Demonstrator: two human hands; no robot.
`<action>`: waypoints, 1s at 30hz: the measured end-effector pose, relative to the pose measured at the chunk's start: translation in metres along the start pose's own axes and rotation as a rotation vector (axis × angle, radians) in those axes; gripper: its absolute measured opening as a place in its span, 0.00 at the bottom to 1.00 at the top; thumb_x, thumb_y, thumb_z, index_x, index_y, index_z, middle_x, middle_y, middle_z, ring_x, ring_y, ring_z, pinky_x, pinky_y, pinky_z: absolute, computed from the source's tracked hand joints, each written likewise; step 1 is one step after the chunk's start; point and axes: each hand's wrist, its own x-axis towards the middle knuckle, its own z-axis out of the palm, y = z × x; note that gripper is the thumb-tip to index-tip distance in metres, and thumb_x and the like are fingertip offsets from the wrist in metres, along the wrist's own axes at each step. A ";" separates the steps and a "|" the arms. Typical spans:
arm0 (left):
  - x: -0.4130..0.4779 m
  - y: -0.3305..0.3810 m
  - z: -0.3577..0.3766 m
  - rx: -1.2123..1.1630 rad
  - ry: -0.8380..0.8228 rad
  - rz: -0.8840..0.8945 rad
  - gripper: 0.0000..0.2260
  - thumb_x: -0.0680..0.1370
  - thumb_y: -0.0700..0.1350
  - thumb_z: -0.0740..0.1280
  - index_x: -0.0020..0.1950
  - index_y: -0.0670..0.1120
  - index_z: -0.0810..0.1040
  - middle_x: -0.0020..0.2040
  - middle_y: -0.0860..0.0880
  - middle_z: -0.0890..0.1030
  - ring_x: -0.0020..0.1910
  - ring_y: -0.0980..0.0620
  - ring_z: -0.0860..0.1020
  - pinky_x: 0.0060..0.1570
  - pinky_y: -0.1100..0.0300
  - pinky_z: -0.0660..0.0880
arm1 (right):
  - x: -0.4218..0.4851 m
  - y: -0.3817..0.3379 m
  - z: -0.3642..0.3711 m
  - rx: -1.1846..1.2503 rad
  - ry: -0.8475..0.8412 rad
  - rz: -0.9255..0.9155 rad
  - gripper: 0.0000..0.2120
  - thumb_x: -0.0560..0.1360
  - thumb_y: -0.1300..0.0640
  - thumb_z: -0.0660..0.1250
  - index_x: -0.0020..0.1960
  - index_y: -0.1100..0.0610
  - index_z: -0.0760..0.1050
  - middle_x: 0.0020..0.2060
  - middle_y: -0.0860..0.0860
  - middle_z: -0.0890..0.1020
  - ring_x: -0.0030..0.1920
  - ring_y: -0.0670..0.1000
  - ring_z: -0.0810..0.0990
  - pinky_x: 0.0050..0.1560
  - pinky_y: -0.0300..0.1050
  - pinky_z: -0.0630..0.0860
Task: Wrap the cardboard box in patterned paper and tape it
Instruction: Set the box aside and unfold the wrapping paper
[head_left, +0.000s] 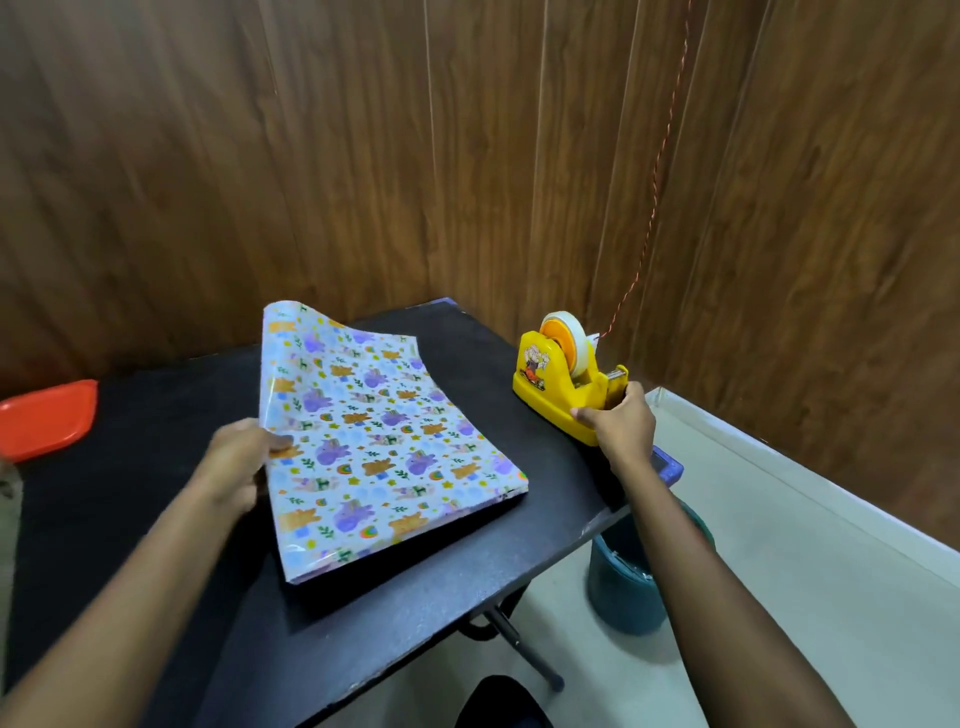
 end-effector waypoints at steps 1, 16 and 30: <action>0.003 -0.002 -0.003 0.007 -0.006 -0.021 0.06 0.76 0.30 0.62 0.44 0.40 0.73 0.52 0.37 0.78 0.38 0.43 0.78 0.29 0.51 0.79 | 0.000 -0.001 -0.001 -0.004 -0.008 -0.001 0.25 0.66 0.54 0.77 0.55 0.58 0.67 0.54 0.57 0.78 0.54 0.59 0.77 0.52 0.53 0.75; -0.001 -0.030 0.003 0.016 0.066 -0.070 0.08 0.77 0.33 0.63 0.55 0.36 0.72 0.57 0.38 0.77 0.49 0.40 0.77 0.46 0.49 0.75 | -0.035 -0.009 0.015 0.150 0.044 0.110 0.35 0.72 0.62 0.70 0.73 0.61 0.56 0.69 0.60 0.68 0.68 0.61 0.67 0.65 0.55 0.68; -0.081 -0.056 0.047 1.290 -0.448 0.676 0.30 0.75 0.56 0.66 0.74 0.49 0.61 0.75 0.51 0.61 0.74 0.51 0.57 0.68 0.55 0.62 | -0.093 -0.057 0.062 -0.298 -0.347 0.038 0.10 0.74 0.62 0.58 0.52 0.60 0.75 0.55 0.59 0.79 0.60 0.60 0.74 0.58 0.50 0.71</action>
